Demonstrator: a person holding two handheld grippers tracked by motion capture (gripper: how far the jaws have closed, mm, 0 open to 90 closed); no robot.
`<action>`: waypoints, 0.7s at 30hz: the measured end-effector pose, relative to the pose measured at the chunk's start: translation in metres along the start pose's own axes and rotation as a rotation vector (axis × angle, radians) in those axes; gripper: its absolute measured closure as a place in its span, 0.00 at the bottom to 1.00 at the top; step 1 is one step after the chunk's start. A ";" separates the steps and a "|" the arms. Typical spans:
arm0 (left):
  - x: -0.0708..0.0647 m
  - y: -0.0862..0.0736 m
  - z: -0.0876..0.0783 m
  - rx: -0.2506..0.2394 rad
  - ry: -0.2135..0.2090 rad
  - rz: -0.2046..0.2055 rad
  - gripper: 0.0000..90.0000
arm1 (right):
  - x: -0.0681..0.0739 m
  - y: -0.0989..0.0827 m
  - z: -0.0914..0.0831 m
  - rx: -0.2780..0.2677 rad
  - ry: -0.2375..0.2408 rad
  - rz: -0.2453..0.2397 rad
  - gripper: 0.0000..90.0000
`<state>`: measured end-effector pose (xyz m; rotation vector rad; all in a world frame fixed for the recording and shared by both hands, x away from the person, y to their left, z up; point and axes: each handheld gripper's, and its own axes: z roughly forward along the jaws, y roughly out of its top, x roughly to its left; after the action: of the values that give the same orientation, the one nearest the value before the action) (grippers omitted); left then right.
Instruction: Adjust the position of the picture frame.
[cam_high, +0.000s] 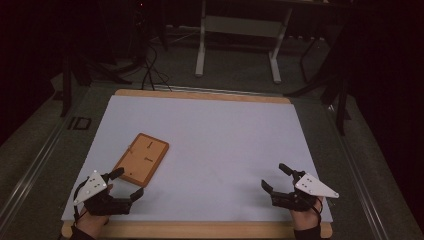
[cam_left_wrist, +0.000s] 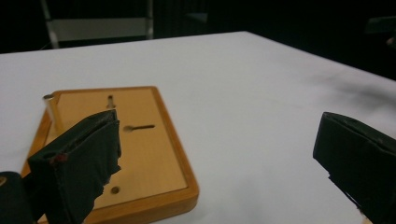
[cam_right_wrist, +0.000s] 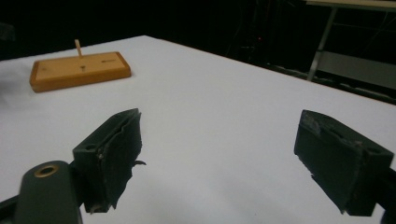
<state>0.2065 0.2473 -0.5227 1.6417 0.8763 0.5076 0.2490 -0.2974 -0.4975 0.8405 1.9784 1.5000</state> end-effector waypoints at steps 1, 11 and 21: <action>0.000 0.000 0.000 0.000 0.000 0.000 0.01 | 0.000 0.000 0.000 0.000 0.000 0.000 0.17; -0.011 0.005 -0.001 -0.018 -0.103 0.018 0.01 | 0.009 0.004 0.001 0.012 0.043 -0.028 0.19; -0.020 0.034 -0.002 -0.037 -0.104 0.063 0.01 | 0.010 0.006 0.002 0.001 0.054 -0.040 0.15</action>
<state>0.2023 0.2307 -0.4875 1.6509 0.7371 0.4749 0.2451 -0.2875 -0.4930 0.7639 2.0230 1.5145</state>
